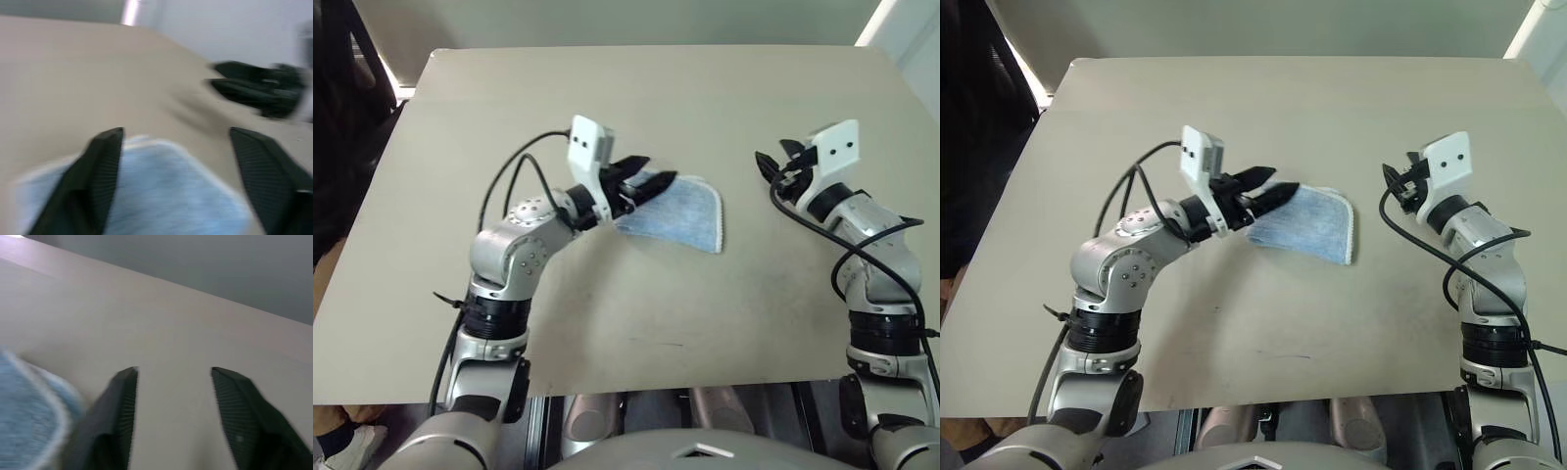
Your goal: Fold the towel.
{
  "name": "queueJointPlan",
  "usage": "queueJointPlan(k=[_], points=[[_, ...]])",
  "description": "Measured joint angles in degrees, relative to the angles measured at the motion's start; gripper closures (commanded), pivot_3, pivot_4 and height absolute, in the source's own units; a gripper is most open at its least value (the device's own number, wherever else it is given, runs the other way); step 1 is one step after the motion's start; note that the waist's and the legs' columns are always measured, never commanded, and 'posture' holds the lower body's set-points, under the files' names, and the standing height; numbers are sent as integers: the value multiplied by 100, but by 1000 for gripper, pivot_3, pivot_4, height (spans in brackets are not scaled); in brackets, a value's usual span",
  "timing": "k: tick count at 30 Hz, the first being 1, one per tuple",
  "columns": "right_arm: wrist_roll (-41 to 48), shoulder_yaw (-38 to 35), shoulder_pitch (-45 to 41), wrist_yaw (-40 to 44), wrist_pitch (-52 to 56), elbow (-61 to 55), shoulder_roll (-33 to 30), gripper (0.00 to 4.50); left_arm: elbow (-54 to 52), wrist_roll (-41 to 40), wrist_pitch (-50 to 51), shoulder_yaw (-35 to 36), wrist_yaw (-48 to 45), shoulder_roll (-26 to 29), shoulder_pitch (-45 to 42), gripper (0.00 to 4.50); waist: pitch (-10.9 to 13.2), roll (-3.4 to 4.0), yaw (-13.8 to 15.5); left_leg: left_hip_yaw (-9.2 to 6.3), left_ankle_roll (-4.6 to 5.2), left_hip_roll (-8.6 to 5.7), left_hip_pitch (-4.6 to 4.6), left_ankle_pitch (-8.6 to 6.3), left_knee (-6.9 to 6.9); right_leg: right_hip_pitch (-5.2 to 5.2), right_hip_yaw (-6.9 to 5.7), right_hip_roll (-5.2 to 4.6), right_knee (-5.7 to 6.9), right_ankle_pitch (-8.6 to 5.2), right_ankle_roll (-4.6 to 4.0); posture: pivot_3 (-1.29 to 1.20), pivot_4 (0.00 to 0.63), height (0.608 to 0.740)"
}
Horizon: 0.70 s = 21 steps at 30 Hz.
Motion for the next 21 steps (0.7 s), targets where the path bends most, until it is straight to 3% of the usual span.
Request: queueJointPlan(k=[4, 7, 13, 21], points=[[270, 272, -35, 160, 278, -226, 242, 4500, 231, 489, -451, -211, -332, 167, -10, 3474, 0, 0, 15, 0, 2, -3, -7, -1, 14, 2, 1, -3, -2, 0, 2, 0, 150, 736], [402, 425, -84, 183, 429, -304, 444, 4500, 452, 729, -669, -397, -601, 161, -17, 4474, 0, 0, 32, 0, 8, -6, -11, -5, 19, 3, 1, -8, -3, 0, 4, 0, 150, 736], [315, 1000, -77, 110, 616, 305, 1021, 4500, 1054, 1242, -804, -970, -884, -115, -40, 4474, 0, 0, 35, 0, 9, -5, -12, -6, 18, -2, -2, -12, -1, 2, 3, 0, 150, 736], [34, 1218, -1, 87, 606, 1005, 1056, 4500, 1843, 2108, -1179, -1388, -737, -331, -31, 4474, -8, -2, 39, 0, 37, -9, 0, -24, 19, 13, -7, -19, -1, 8, -2, 0, 150, 736]])
